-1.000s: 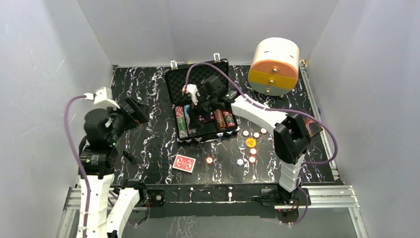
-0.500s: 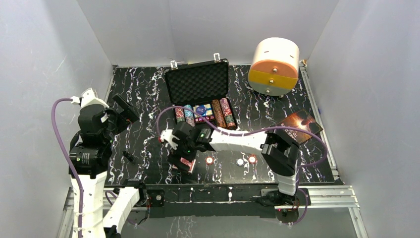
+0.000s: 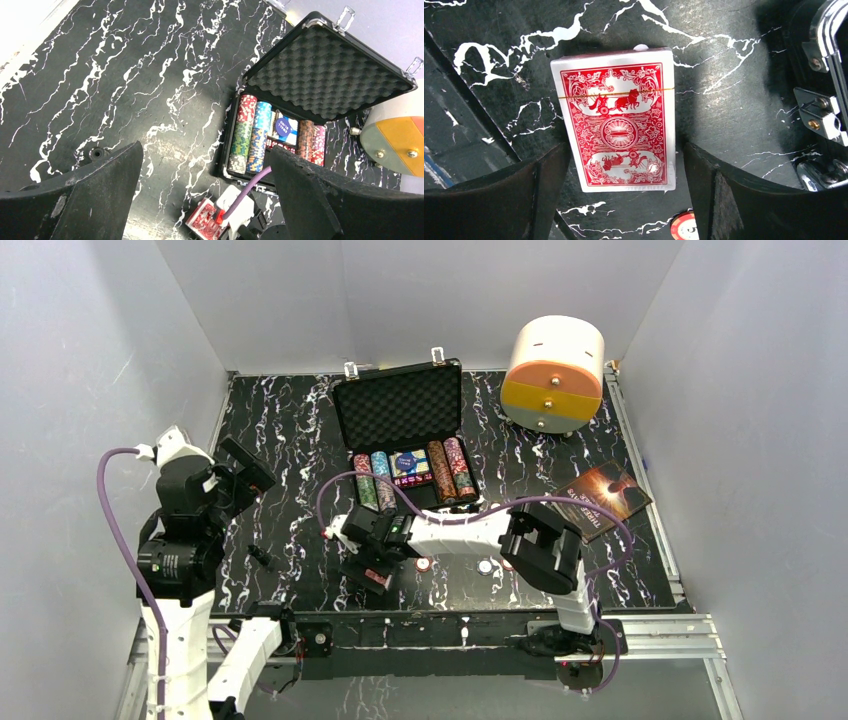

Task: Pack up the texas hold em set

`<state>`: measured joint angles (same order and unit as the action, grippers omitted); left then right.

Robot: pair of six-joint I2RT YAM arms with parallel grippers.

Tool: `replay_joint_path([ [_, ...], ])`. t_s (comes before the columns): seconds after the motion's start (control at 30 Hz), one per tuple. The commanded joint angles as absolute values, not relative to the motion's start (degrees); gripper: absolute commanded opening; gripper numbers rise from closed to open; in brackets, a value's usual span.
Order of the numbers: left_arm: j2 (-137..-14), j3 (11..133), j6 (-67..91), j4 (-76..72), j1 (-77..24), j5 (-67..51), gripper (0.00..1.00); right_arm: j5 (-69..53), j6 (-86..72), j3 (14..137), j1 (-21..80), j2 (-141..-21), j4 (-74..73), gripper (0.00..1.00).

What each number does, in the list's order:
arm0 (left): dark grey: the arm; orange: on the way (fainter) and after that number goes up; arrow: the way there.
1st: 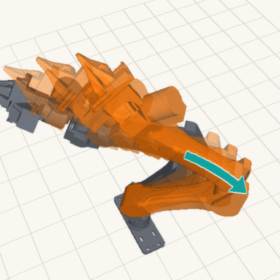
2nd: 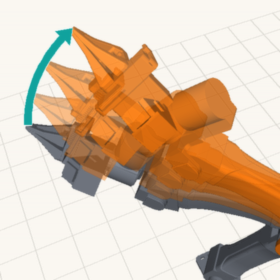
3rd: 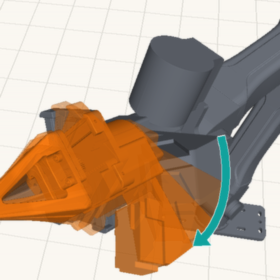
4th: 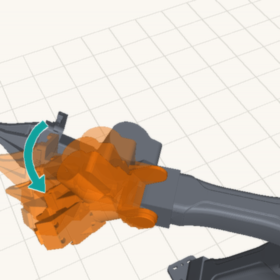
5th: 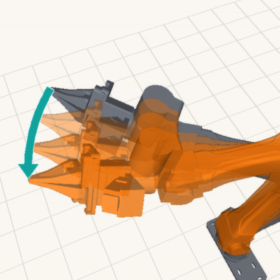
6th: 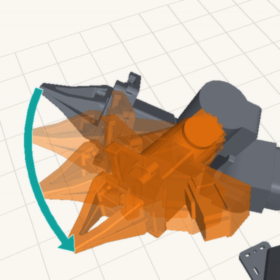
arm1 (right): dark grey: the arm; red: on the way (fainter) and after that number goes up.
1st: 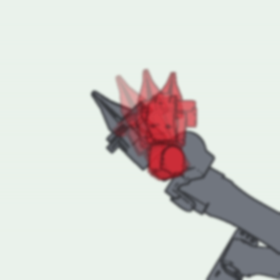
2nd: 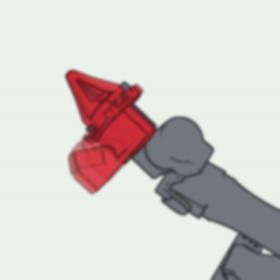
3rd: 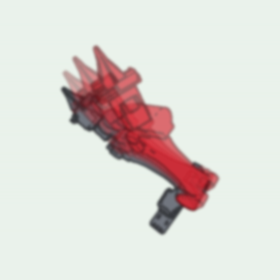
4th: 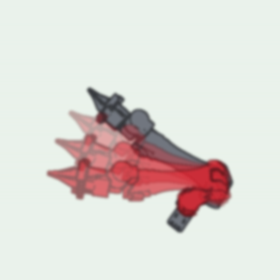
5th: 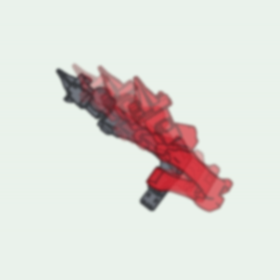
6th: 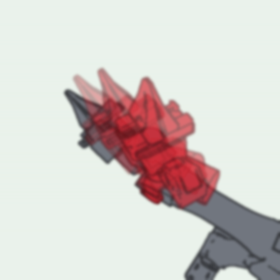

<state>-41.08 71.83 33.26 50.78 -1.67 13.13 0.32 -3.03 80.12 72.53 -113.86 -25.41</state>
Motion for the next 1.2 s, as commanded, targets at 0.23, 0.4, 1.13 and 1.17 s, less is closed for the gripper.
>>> replay_joint_path([
  [0.23,-40.61,68.74,35.72,51.75,-1.41,10.47,0.98,5.16,2.91,75.45,72.77,-111.93,-16.04,0.59],
  [0.4,-41.05,66.95,38.01,52.18,-1.41,6.46,0.99,0.16,4.10,65.98,69.43,-102.62,-5.68,0.56],
  [1.13,-49.72,36.71,50.59,22.66,-1.41,-57.80,0.85,-32.49,9.18,57.04,54.59,-83.12,7.19,0.56],
  [1.17,-49.40,35.56,52.96,19.94,-1.43,-58.47,0.82,-33.35,9.58,57.88,54.57,-83.69,6.51,0.56],
])
